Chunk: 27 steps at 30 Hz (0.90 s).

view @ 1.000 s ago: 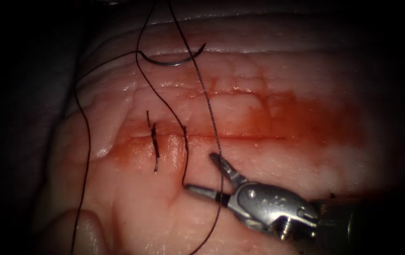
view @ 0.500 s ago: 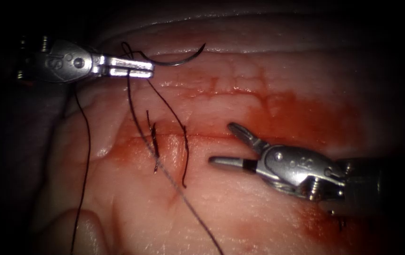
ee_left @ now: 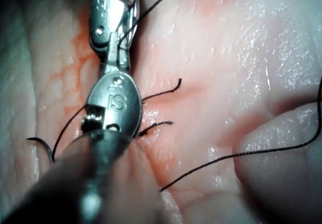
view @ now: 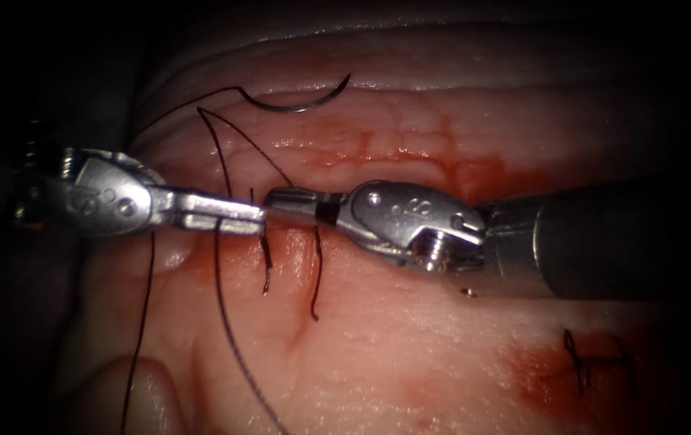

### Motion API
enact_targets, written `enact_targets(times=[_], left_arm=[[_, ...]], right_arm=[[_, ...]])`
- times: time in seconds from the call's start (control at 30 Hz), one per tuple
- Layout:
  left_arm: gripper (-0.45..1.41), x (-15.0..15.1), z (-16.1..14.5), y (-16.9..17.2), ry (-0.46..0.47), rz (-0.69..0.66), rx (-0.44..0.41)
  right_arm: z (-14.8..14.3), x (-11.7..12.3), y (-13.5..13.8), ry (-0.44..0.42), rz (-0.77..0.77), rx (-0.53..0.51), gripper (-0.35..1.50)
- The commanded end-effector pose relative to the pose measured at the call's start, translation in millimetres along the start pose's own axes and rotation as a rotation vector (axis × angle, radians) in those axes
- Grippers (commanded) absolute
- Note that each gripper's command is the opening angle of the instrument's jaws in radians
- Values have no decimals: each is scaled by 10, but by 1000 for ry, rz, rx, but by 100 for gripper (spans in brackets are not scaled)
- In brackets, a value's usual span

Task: Wound Closure
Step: Loop the suture with the left tool once around the right tool, clockwise.

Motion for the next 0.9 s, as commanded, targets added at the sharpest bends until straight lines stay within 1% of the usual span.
enact_targets(times=[0.03, 0.13, 0.17, 0.37, 0.4, 0.5, 0.6, 0.63, 0.67, 0.77, 0.8, 0.9], left_arm=[[-45, -6, 8, 3, 8, 5, -5], [-45, -7, 14, 11, 10, 8, -6], [-45, -8, 18, 16, 12, -4, -7], [-45, -10, 25, 27, 9, -26, -13], [-45, -10, 27, 31, 13, -27, -16], [-45, -13, 29, 38, 13, -36, -32], [-45, -17, 28, 39, 19, -50, -37], [-45, -20, 26, 38, 22, -60, -40], [-45, -22, 25, 38, 23, -64, -41], [-45, -32, 24, 40, 26, -80, -45], [-45, -32, 24, 40, 26, -80, -45], [-45, -41, 25, 41, 28, -98, -47]], right_arm=[[19, -1, 3, -2, 4, 34, -35], [33, 1, 4, 7, 15, 97, -35], [41, 2, 5, 11, 13, 123, -35], [72, 7, 8, 42, 32, 155, -35], [83, 8, 9, 48, 23, 174, -35], [98, 10, 13, 65, 48, 229, -35], [102, 14, 19, 107, 78, 268, -35], [101, 17, 23, 148, 113, 298, -35], [100, 18, 24, 161, 131, 312, -35], [90, 24, 27, 207, 209, 353, -35], [90, 24, 27, 207, 209, 353, -35], [81, 31, 28, 264, 237, 389, -35]])
